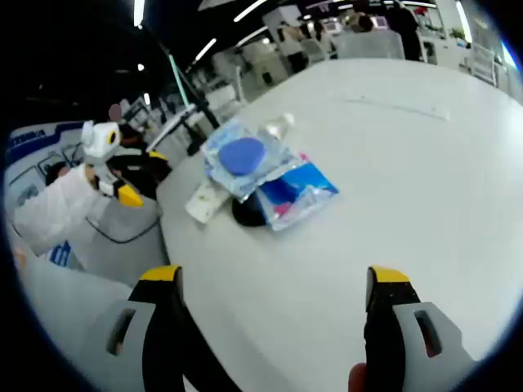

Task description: Arrange the tabletop items into an orderly group along one side of the table until the central work area is clear of visible clutter.

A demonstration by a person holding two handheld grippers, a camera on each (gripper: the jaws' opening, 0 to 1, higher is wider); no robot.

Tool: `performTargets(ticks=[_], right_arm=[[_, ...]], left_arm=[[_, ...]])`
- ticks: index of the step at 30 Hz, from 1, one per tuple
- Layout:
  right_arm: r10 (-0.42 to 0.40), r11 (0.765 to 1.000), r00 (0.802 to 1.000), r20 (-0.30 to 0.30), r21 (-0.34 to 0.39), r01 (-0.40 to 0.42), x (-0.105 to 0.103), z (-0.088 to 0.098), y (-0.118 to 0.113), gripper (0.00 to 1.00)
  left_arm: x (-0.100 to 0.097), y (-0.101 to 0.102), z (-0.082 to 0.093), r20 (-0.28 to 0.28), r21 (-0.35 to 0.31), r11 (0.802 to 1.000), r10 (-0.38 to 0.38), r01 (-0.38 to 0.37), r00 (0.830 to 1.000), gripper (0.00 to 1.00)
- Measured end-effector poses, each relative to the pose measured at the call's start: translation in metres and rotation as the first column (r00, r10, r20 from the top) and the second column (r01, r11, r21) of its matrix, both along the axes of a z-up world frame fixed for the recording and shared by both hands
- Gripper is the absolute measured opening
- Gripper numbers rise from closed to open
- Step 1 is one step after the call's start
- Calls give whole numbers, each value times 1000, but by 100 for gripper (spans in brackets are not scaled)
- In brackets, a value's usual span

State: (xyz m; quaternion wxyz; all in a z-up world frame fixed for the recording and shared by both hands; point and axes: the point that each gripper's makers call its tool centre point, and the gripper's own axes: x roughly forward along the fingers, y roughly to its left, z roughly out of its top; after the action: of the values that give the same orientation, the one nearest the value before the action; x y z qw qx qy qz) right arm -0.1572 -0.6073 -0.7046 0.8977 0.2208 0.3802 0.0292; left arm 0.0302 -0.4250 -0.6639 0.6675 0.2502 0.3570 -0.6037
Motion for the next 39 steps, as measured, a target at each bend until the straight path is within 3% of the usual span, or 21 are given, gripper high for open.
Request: performTargets(ticks=[12, 39], right_arm=[[-38, 999, 999, -20, 31, 39, -5, -4, -7, 88], [-91, 993, 995, -28, 76, 93, -9, -5, -10, 85]], left_arm=[[-2, -5, -6, -19, 18, 1000, -12, 12, 1000, 100], [8, 1, 4, 3, -1, 1000, 27, -27, 1000, 100]])
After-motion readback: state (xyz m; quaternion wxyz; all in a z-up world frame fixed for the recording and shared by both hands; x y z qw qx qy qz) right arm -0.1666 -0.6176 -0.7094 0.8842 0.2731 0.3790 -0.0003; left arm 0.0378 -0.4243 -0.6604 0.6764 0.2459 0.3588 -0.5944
